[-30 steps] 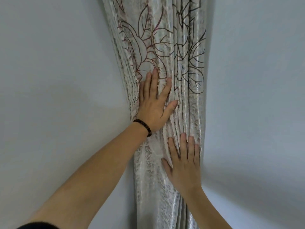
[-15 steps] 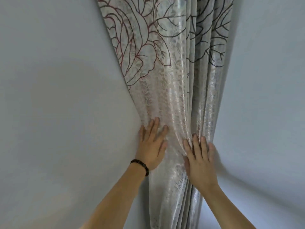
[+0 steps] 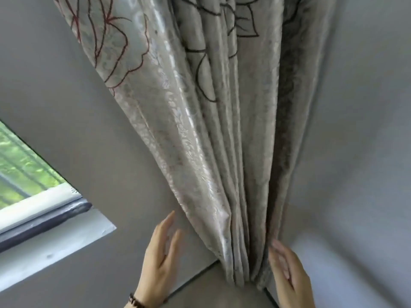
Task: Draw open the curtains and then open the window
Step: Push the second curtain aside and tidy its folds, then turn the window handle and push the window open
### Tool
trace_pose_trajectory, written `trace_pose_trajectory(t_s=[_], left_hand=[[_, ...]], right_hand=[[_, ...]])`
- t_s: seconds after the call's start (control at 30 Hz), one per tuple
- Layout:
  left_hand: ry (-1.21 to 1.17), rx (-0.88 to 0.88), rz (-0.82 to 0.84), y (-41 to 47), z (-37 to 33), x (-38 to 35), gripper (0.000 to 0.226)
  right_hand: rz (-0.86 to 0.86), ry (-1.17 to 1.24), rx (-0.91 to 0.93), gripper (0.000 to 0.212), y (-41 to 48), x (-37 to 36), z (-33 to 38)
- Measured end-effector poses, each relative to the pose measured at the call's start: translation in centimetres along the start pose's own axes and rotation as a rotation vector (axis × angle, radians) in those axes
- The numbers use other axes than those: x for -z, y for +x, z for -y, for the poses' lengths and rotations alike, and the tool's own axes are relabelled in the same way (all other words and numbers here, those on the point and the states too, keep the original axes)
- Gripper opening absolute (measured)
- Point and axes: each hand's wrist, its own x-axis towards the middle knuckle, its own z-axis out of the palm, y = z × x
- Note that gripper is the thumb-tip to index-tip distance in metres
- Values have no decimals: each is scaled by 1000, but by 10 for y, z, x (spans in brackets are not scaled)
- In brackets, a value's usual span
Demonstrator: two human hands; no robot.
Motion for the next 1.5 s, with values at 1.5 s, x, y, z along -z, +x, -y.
trace_pose_trajectory(t_s=[1.5], left_hand=[[-66,830,-1192,-446,234,685,33]], right_hand=[[1224,-75,40,36,-495,-666,197]])
